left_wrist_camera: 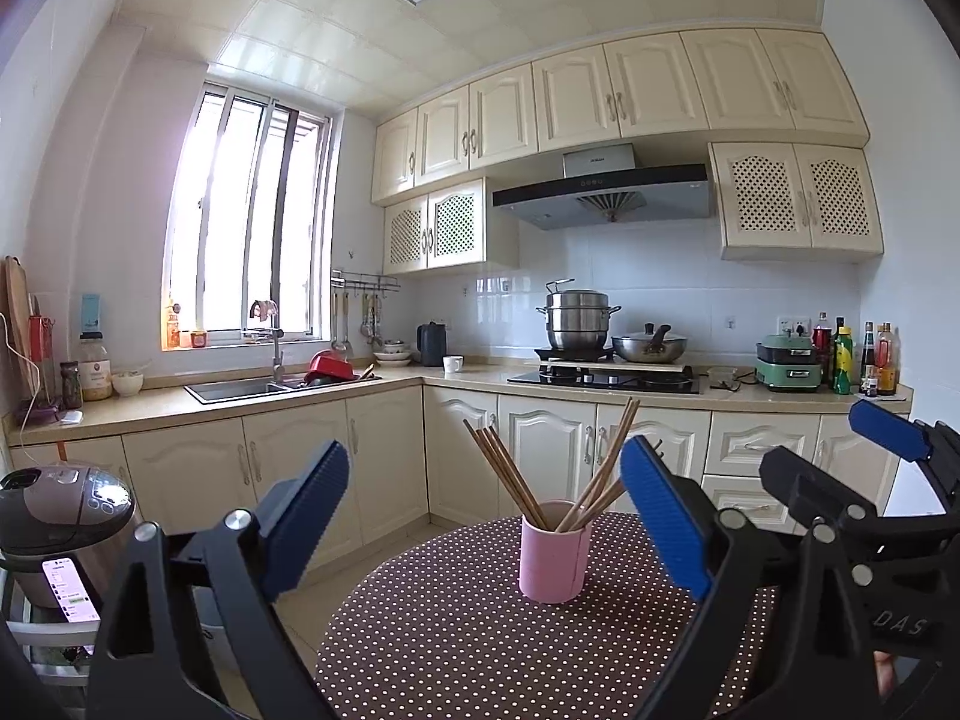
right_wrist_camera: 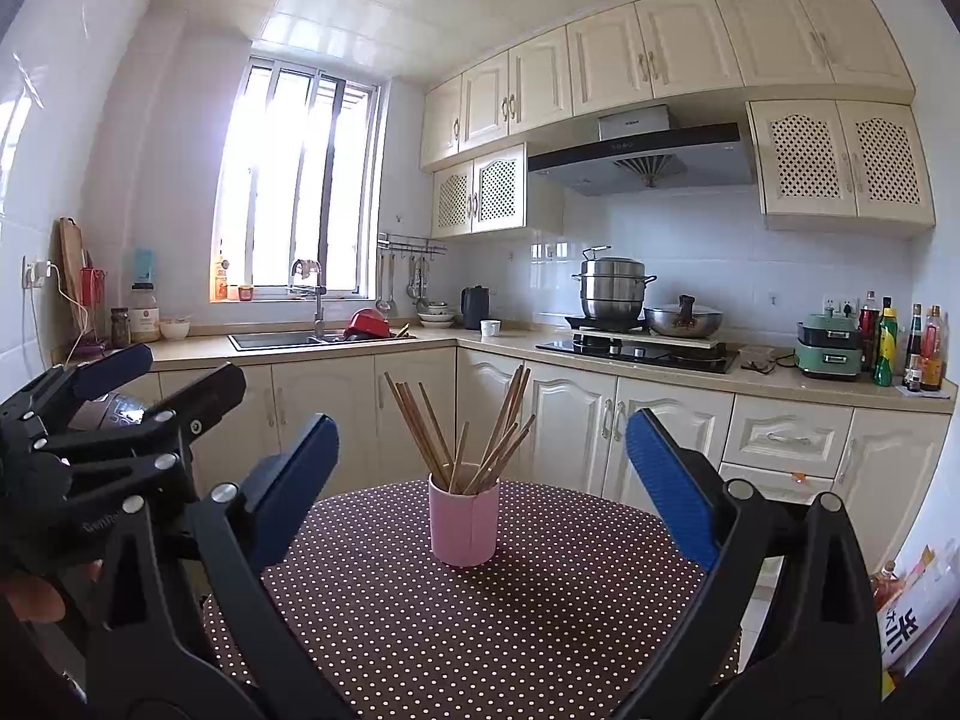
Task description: Organize utensils
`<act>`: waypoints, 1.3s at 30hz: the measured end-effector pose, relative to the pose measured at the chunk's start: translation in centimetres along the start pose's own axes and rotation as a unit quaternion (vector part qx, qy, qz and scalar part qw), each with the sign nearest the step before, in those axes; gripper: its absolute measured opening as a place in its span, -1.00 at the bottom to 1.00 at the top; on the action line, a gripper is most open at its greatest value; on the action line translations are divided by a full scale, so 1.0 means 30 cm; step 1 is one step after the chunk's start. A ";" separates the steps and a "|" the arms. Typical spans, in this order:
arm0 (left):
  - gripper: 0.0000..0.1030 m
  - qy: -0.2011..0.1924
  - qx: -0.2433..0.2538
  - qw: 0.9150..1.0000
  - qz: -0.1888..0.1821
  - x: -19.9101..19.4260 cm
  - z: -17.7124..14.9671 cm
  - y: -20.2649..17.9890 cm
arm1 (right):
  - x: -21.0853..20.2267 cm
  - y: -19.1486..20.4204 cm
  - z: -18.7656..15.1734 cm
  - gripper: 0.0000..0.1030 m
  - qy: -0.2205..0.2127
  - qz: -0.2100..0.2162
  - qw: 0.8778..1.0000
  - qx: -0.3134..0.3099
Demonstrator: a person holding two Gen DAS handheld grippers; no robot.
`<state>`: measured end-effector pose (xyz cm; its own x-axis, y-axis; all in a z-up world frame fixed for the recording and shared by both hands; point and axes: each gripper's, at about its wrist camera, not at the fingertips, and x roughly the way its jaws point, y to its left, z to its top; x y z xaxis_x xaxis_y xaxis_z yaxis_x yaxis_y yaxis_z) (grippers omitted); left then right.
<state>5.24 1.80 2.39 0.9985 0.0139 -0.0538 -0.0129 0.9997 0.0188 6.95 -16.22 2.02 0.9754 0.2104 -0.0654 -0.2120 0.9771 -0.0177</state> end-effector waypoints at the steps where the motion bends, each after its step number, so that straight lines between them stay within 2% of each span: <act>1: 0.76 -0.001 0.000 1.000 0.000 0.000 -0.001 -0.001 | -0.001 0.001 -0.001 0.84 0.000 0.000 1.000 0.000; 39: 0.76 -0.004 0.003 1.000 -0.004 -0.001 -0.011 -0.021 | -0.001 -0.008 -0.015 0.84 0.008 -0.002 1.000 0.003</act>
<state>5.21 1.19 2.05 0.9989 0.0062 -0.0454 -0.0051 0.9997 0.0244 6.96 -16.46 1.57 0.9752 0.2062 -0.0808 -0.2079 0.9781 -0.0126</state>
